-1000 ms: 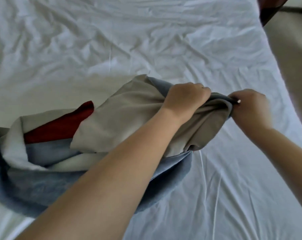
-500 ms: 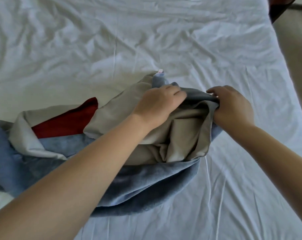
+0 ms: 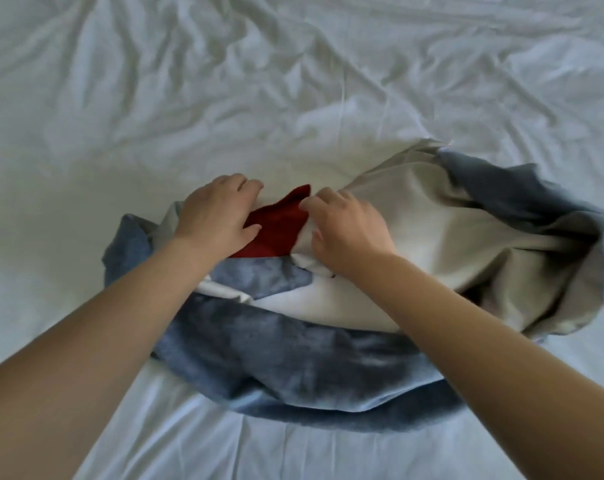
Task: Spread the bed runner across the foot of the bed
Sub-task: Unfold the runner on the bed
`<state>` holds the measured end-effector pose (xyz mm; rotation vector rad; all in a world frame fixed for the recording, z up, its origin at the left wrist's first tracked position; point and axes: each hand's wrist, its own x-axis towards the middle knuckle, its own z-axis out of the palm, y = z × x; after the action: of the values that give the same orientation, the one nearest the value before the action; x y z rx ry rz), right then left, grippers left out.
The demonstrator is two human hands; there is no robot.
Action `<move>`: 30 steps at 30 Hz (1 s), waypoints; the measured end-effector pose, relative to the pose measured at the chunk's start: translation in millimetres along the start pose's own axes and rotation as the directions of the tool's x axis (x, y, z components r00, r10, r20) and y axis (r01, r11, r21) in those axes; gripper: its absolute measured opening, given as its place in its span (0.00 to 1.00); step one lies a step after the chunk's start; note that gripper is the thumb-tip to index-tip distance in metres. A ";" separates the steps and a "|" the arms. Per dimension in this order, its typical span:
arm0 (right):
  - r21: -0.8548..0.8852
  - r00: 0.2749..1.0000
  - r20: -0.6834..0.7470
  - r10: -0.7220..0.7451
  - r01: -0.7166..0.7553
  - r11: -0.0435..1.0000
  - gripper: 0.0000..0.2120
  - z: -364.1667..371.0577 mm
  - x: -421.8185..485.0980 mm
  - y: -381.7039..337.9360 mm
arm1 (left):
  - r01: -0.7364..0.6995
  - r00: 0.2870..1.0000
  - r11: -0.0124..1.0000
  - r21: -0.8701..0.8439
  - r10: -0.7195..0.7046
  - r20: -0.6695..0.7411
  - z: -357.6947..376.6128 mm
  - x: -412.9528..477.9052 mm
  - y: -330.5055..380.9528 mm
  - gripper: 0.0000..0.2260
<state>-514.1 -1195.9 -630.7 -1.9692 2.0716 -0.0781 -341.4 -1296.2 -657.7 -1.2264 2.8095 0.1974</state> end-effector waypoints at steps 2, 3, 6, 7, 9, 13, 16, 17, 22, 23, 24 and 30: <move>-0.043 0.997 0.076 -0.025 0.029 0.999 0.23 22.9 17.3 -20.6 | 0.040 0.997 0.999 0.022 -0.041 0.058 12.6 -7.0 -22.2 0.27; -0.065 0.992 0.122 -0.032 0.040 0.997 0.26 33.8 25.5 -28.7 | 0.047 0.996 0.998 0.032 -0.050 0.080 18.6 -9.9 -31.2 0.28; -0.130 0.973 0.231 -0.007 0.038 0.991 0.39 56.4 48.0 -46.2 | 0.030 0.992 0.999 0.037 -0.035 0.123 29.7 -16.3 -49.4 0.26; -0.146 0.971 0.240 0.013 0.023 0.989 0.41 61.1 53.7 -50.1 | 0.021 0.992 0.999 0.029 -0.024 0.123 33.0 -17.2 -53.2 0.24; -0.172 0.969 0.243 0.046 -0.004 0.985 0.43 69.0 63.1 -56.9 | 0.009 0.993 1.000 0.027 -0.012 0.119 38.3 -17.6 -58.5 0.20; -0.223 0.966 0.248 0.068 -0.012 0.975 0.39 78.2 77.0 -69.0 | -0.029 0.993 0.999 0.039 0.025 0.114 45.1 -14.2 -66.9 0.12; -0.236 0.968 0.242 0.072 -0.013 0.972 0.33 83.2 84.6 -71.9 | -0.114 0.993 0.993 -0.001 0.114 0.013 49.0 -14.3 -71.8 0.06; -0.231 0.969 0.240 0.062 -0.005 0.973 0.31 83.4 86.1 -72.6 | -0.132 0.990 0.991 -0.031 0.131 -0.045 50.7 -15.6 -74.3 0.05; -0.261 0.964 0.261 -0.051 0.121 0.958 0.20 71.8 94.9 -81.0 | -0.159 0.985 0.986 -0.059 0.162 0.059 34.2 -17.2 -85.9 0.03; -0.269 0.964 0.259 -0.065 0.137 0.953 0.19 68.8 98.8 -85.3 | -0.106 0.986 0.993 -0.050 0.111 0.125 35.9 -18.0 -91.4 0.04; -0.279 0.964 0.253 -0.078 0.150 0.949 0.17 65.5 103.9 -91.6 | -0.047 0.989 0.996 -0.070 0.056 0.134 34.2 -21.1 -98.4 0.06; -0.337 0.952 0.114 -0.284 0.306 0.890 0.12 48.9 166.4 -160.5 | 0.024 0.963 0.998 -0.059 -0.039 -0.268 19.2 -53.0 -169.1 0.04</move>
<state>-351.8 -1363.6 -668.1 -2.4537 1.8275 0.3116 -181.0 -1368.9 -685.8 -1.4076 3.0279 0.1141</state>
